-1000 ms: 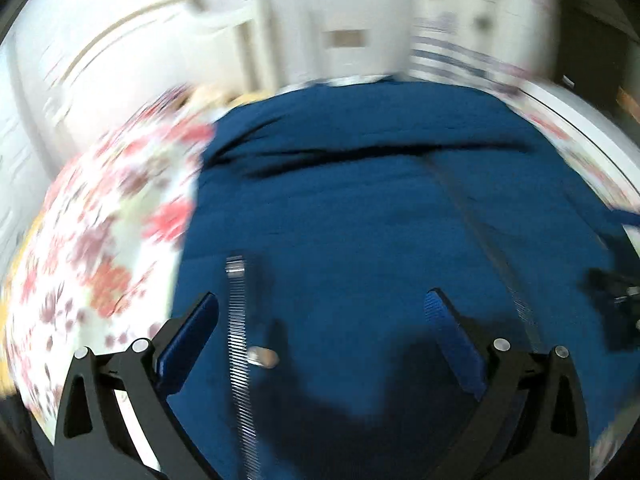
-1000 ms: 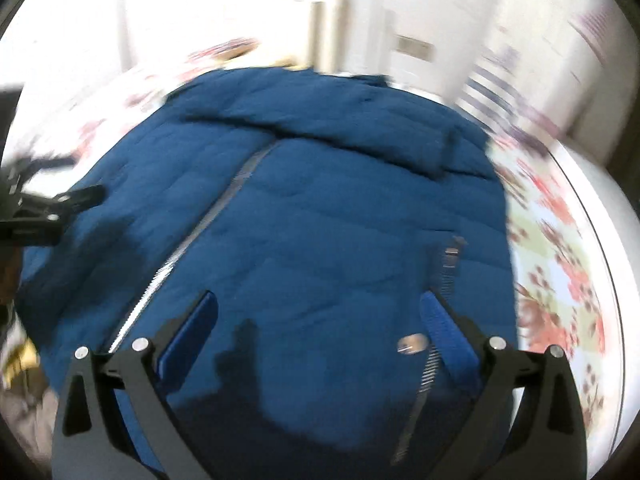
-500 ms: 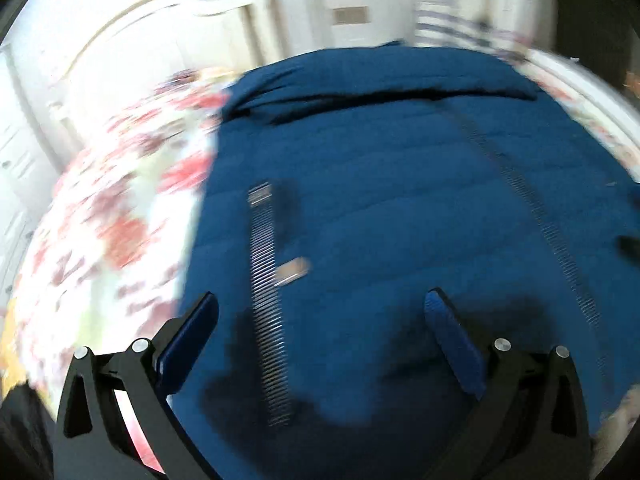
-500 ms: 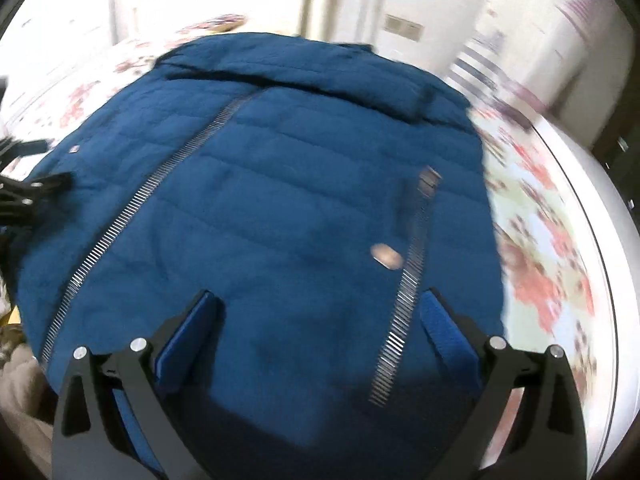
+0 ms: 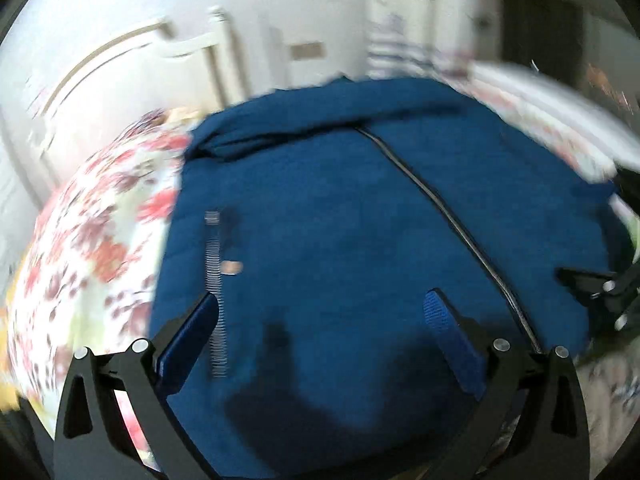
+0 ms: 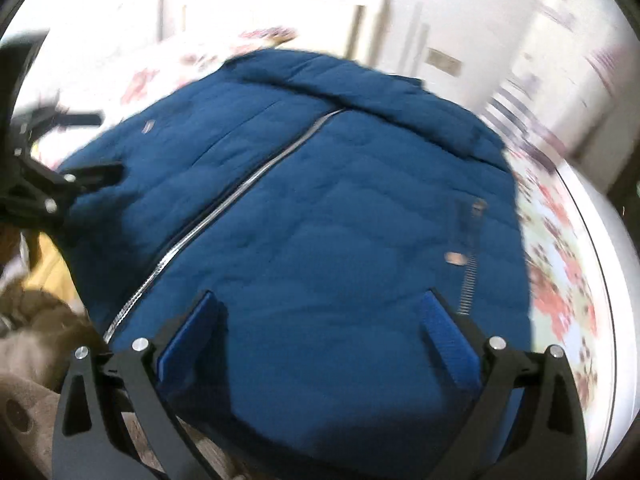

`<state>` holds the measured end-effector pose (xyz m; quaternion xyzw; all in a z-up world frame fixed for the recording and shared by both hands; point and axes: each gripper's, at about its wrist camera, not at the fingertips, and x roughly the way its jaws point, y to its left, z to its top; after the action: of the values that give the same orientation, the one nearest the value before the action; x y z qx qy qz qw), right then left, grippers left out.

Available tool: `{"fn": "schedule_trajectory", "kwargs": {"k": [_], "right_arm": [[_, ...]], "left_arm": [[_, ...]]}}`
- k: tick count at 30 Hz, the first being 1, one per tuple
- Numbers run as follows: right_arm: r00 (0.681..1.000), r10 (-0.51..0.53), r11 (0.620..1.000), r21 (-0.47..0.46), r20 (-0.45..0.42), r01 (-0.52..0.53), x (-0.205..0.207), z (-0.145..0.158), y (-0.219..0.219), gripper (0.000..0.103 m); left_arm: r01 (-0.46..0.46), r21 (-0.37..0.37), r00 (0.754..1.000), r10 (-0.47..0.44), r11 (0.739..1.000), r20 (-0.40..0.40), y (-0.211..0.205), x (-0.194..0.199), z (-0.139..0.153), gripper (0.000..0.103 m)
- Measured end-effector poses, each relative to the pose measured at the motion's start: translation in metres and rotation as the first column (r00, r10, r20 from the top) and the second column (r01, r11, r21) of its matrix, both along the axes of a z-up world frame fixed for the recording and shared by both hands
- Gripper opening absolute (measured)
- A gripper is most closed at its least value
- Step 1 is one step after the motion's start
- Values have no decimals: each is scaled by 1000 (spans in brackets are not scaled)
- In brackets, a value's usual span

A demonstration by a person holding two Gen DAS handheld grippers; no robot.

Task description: Fold large clothes

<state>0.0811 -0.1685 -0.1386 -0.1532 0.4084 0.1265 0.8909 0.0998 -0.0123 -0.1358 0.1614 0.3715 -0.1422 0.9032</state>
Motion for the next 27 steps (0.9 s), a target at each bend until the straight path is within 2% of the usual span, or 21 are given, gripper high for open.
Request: {"fn": "schedule_trajectory", "kwargs": {"k": [2, 3, 4, 6, 10, 13, 14, 16, 17, 20, 23, 25, 27], "right_arm": [[1000, -14, 1000, 15, -18, 15, 6, -12, 1, 100], [999, -20, 997, 67, -40, 23, 9, -13, -6, 100], [998, -21, 995, 92, -55, 26, 11, -14, -11, 100], [998, -22, 996, 83, -58, 27, 9, -10, -18, 100], [997, -68, 996, 58, -35, 70, -6, -2, -37, 100], [989, -146, 981, 126, -32, 149, -20, -2, -71, 100], [985, -170, 975, 138, -35, 173, -24, -4, -79, 100], [979, -197, 961, 186, -55, 204, -31, -13, -96, 100], [978, -201, 957, 202, -56, 208, -32, -17, -99, 100], [975, -218, 962, 159, -47, 223, -35, -14, -93, 100], [976, -217, 971, 105, 11, 214, -39, 1, -84, 100], [972, -234, 969, 93, 26, 231, -41, 2, -88, 100], [970, -242, 965, 97, -19, 243, -38, -10, -95, 100]], "left_arm": [[-10, 53, 1000, 11, 999, -19, -9, 3, -21, 99], [-11, 17, 1000, 11, 1000, -7, -4, 2, -24, 99], [-14, -34, 999, 12, 999, -39, 5, 5, -25, 99], [-26, -57, 997, 22, 998, -69, 13, 9, -22, 99], [-123, -22, 992, 123, 992, -15, 51, 0, -13, 99], [-234, -52, 972, 232, 971, -28, 99, -8, -16, 99], [-254, -70, 967, 252, 965, -41, 109, -10, -19, 99], [-264, -198, 963, 244, 944, -117, 132, -11, -28, 99], [-272, -224, 961, 251, 936, -117, 139, -14, -29, 99], [-280, -163, 959, 270, 946, -83, 131, -17, -27, 99], [-267, -82, 964, 265, 960, -36, 116, -20, -22, 99], [-261, -72, 965, 260, 963, -26, 115, -20, -24, 99], [-266, -97, 964, 263, 959, -45, 119, -17, -25, 99]]}}
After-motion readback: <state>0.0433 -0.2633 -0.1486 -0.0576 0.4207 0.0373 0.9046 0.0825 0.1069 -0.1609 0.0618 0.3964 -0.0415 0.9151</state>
